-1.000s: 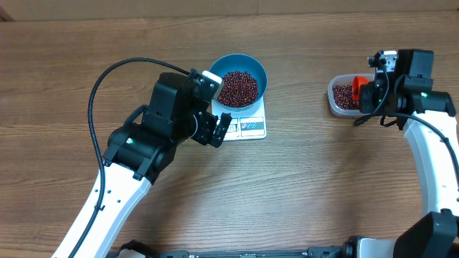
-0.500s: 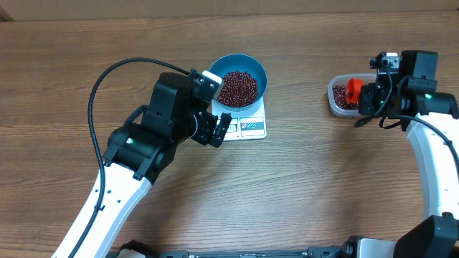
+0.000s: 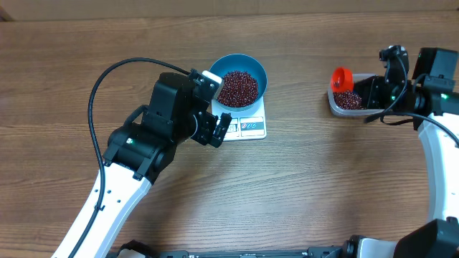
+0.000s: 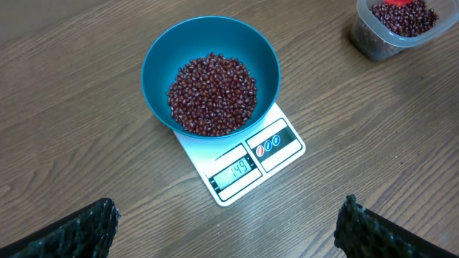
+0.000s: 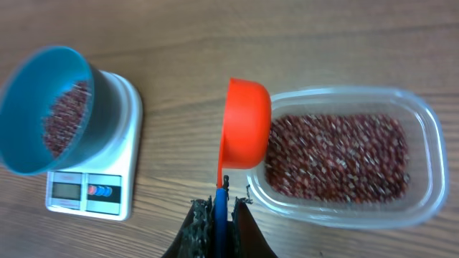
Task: Scoop item into bowl and weigh 150g on scale
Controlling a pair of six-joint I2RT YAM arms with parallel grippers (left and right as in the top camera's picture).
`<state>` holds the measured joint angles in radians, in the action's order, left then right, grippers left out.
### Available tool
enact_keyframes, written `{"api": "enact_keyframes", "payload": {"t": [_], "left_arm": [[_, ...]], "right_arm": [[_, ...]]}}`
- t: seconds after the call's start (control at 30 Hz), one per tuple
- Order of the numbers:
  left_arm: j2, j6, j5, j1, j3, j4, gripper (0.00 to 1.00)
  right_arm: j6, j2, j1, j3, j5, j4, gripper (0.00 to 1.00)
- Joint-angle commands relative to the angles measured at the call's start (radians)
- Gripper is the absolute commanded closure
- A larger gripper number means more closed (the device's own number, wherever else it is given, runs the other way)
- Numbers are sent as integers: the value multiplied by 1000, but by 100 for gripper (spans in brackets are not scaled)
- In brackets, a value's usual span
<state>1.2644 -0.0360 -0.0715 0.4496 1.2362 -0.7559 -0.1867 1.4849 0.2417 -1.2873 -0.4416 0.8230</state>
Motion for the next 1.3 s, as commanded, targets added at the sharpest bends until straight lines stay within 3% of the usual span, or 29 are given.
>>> {"api": "enact_keyframes", "payload": {"t": [0.0,0.37,0.67,0.8,0.97,1.27], "left_arm": [[5,-16,-7,-4,-6,0,0],[5,-16,-7,-4,-6,0,0],[5,-16,-7,-4,-6,0,0],[5,-16,-7,-4,-6,0,0],[5,-16,-7,-4,-6,0,0],[5,-16,-7,-4,-6,0,0]], "right_arm": [[4,-38,0,-46,-64,-7,96],[4,-37,-27,-47,-322,-100,96],[-4,-35,-206,-47,-306,-200,96],[-6,-35,-303,-47,-164,-220,96],[-150,-22,-395,-43,-120,-217,96],[-188,21,-436,-43,-64,-250,96]]}}
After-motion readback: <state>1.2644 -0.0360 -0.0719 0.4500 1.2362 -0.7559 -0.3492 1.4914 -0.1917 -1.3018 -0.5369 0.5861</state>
